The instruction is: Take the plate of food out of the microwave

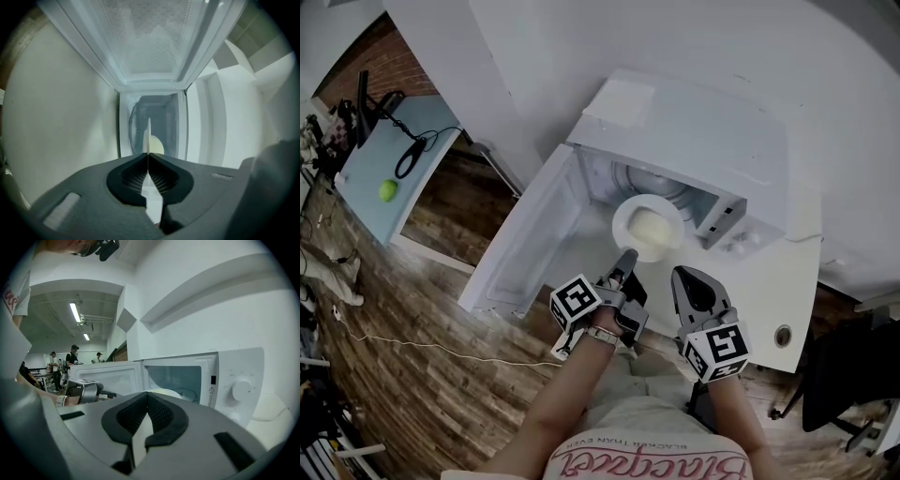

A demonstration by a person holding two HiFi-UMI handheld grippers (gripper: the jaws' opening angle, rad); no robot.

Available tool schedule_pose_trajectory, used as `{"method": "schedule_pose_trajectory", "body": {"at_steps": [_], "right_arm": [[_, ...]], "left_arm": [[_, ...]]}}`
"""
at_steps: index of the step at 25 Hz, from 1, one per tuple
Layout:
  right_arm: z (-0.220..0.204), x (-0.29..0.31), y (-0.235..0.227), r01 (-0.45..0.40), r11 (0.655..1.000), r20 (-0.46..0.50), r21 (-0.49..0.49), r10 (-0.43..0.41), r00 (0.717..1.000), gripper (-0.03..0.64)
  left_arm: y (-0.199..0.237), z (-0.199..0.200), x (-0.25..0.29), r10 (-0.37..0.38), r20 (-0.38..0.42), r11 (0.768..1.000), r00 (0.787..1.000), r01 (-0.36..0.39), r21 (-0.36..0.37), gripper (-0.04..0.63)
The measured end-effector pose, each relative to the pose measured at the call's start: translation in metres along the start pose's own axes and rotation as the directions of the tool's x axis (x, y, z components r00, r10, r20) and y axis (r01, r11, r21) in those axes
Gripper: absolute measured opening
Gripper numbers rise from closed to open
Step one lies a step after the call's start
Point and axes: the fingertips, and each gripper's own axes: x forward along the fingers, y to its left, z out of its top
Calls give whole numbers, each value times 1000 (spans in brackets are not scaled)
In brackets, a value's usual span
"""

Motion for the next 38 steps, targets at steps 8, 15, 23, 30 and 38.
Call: {"method": "schedule_pose_trajectory", "body": {"at_steps": [8,15,23,30,38], "right_arm": [[15,-22,8,-28,999,13,-33,29,1000,11],[31,-32,15,-52,997,38,-55,54,998,11],[44,-45,11,-34,998,71,-58,38,997,11],[56,-48,4,-23,998,105,-65,29,994,11],[74,-43,-3,-19,997,152,-69,30,988,11]], "left_arm": [[-19,-8,-21,-8,43,1000,999,8,-5,11],[-36,-10,-36,-3,76,1000,997,2,3,12],[-59,-15,-50,-10,85,1000,996,9,10,12],[-81,-16,-57,-33,92,999,995,30,26,12],[-106,-16,-52,-44,78,998,996,41,41,12]]}}
